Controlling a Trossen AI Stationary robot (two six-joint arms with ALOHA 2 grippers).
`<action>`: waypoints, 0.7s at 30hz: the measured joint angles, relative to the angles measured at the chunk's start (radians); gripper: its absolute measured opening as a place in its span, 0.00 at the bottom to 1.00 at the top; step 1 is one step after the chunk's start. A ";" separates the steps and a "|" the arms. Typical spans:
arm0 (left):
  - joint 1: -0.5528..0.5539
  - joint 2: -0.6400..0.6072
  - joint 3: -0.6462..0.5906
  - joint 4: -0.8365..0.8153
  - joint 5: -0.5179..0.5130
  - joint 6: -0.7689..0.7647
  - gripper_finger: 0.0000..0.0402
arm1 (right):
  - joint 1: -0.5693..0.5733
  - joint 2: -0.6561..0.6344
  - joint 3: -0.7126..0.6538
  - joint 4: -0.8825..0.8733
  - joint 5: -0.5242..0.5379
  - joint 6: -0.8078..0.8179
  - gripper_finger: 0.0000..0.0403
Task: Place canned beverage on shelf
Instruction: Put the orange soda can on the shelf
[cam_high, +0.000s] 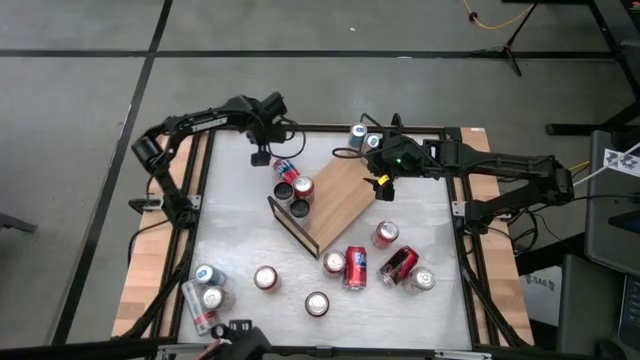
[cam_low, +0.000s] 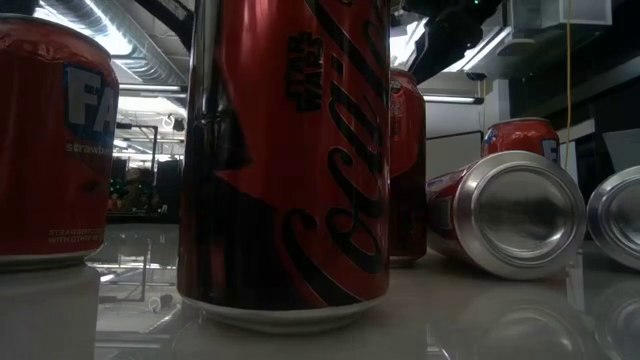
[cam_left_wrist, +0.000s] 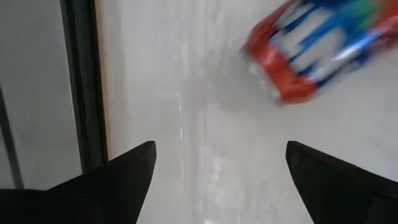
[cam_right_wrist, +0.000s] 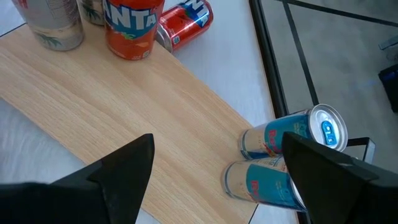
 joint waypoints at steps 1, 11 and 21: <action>-0.001 -0.016 0.000 0.000 0.032 0.028 0.88 | 0.000 0.000 0.000 0.000 0.000 0.000 0.85; -0.056 -0.037 0.000 0.070 0.306 0.209 0.88 | 0.000 0.000 0.000 0.000 0.000 0.000 0.85; -0.132 0.008 0.000 0.082 0.254 0.238 0.88 | 0.000 0.000 0.000 0.000 0.000 0.009 0.85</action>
